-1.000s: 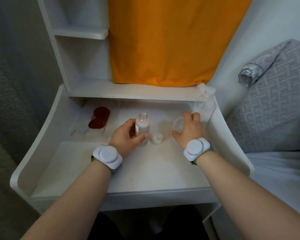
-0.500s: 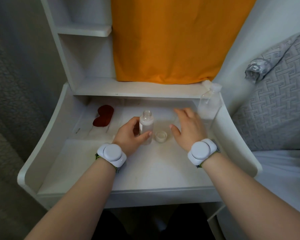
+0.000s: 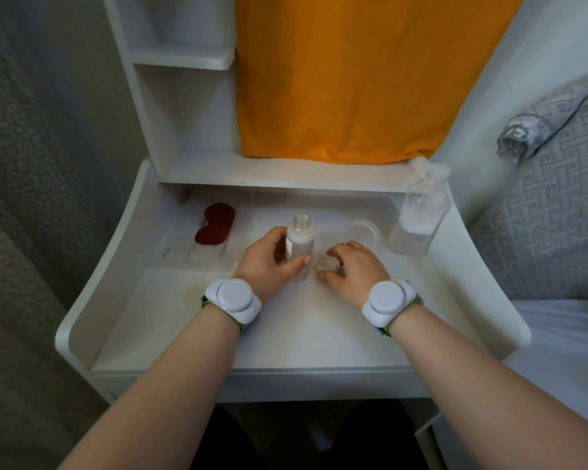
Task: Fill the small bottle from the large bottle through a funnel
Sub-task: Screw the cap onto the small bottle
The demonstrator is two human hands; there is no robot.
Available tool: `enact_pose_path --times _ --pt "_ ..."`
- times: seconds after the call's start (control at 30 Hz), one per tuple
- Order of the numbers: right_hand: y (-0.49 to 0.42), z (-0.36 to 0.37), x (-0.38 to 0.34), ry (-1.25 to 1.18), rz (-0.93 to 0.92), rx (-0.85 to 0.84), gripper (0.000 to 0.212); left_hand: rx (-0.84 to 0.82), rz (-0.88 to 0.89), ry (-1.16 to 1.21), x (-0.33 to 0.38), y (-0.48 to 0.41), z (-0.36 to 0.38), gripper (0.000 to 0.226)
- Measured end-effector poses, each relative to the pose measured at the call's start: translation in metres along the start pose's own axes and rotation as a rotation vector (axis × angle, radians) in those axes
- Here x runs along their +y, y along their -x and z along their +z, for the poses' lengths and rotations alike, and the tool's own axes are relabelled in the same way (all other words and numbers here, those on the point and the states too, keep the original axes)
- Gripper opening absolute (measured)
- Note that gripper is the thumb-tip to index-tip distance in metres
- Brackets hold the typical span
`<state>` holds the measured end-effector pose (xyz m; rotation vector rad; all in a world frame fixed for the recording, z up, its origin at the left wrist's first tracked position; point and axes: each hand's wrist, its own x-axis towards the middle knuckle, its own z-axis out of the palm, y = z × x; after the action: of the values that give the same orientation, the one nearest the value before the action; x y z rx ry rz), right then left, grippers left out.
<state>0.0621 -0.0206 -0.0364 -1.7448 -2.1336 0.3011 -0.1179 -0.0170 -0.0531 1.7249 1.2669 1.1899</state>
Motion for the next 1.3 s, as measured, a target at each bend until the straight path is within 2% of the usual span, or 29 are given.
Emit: enact_pose_path --times 0.13,0.23,0.4,0.5,0.57,0.77,0.87,0.97,1.13,1.3 --pt "0.006 -0.008 -0.003 -0.186 -0.032 0.104 0.029 -0.007 0.000 0.003 0.000 0.000 0.000 0.041" --pt "0.006 -0.022 -0.012 -0.348 -0.081 0.216 0.036 -0.010 -0.001 0.014 0.000 0.000 -0.001 0.036" --pt "0.002 -0.047 -0.024 -0.410 -0.160 0.146 0.048 -0.015 0.002 0.016 0.000 0.000 -0.001 0.043" --pt "0.001 -0.055 -0.031 -0.469 -0.158 0.146 0.044 -0.015 0.009 0.008 0.001 0.000 0.000 0.045" --pt "0.000 -0.058 -0.033 -0.439 -0.186 0.148 0.040 -0.019 0.012 -0.005 0.002 0.001 -0.001 0.047" --pt "-0.009 -0.067 -0.043 -0.275 -0.301 0.045 0.052 -0.024 0.018 0.011 0.006 0.004 -0.002 0.050" --pt "-0.014 -0.076 -0.051 -0.283 -0.322 0.023 0.045 -0.033 0.013 0.002 0.006 0.004 -0.003 0.051" --pt "-0.018 -0.082 -0.057 -0.190 -0.370 -0.023 0.038 -0.045 0.010 -0.017 0.006 0.004 -0.003 0.049" --pt "-0.024 -0.091 -0.065 -0.083 -0.462 -0.143 0.039 -0.045 0.010 -0.027 0.006 0.003 -0.003 0.044" --pt "-0.026 -0.096 -0.071 -0.013 -0.476 -0.203 0.041 -0.043 0.024 -0.042 0.005 0.003 -0.003 0.044"
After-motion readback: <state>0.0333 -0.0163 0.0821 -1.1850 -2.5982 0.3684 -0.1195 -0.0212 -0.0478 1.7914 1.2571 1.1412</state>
